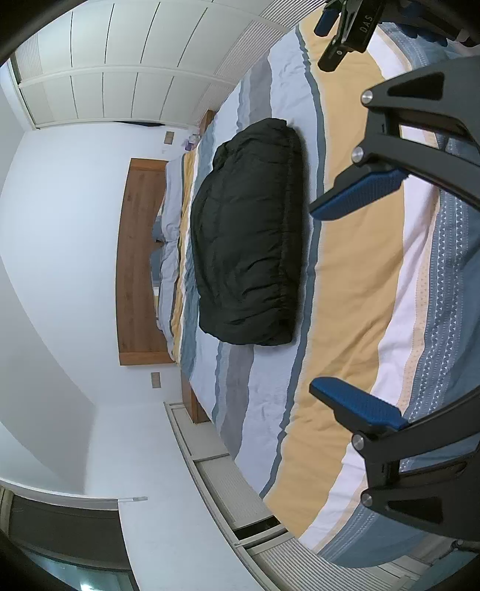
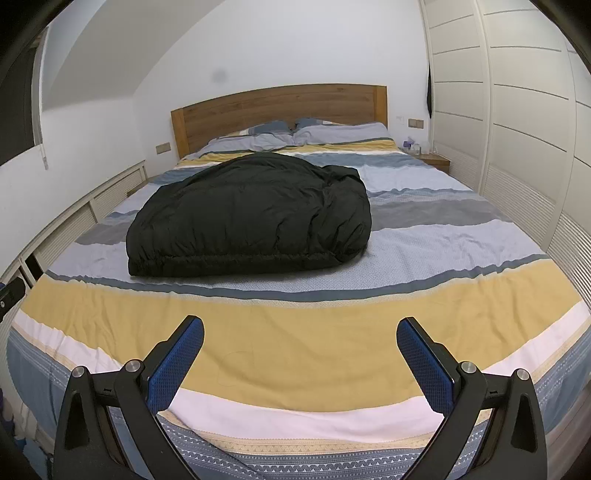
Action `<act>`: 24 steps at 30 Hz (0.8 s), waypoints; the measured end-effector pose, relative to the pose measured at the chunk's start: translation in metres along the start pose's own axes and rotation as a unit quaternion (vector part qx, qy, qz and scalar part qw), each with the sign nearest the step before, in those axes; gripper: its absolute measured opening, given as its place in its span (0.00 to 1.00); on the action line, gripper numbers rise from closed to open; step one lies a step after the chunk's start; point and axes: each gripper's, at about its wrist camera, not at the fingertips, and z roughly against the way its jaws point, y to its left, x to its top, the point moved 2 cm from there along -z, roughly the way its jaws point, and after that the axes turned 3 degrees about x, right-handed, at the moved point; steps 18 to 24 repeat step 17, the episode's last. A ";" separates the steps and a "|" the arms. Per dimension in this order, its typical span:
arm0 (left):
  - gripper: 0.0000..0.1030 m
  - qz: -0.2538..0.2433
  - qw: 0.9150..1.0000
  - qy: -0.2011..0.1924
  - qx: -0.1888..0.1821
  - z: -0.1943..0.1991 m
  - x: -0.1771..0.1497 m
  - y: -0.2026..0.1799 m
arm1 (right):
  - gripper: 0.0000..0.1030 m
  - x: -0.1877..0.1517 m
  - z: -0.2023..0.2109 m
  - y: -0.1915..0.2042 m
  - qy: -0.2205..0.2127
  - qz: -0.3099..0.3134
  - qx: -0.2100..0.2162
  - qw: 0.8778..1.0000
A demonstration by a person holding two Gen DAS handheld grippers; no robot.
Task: Fold large clothes
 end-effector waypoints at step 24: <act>0.84 -0.008 1.000 0.011 -0.001 -0.006 -0.005 -0.005 | 0.99 -0.001 -0.001 -0.004 0.000 -0.001 0.000 1.000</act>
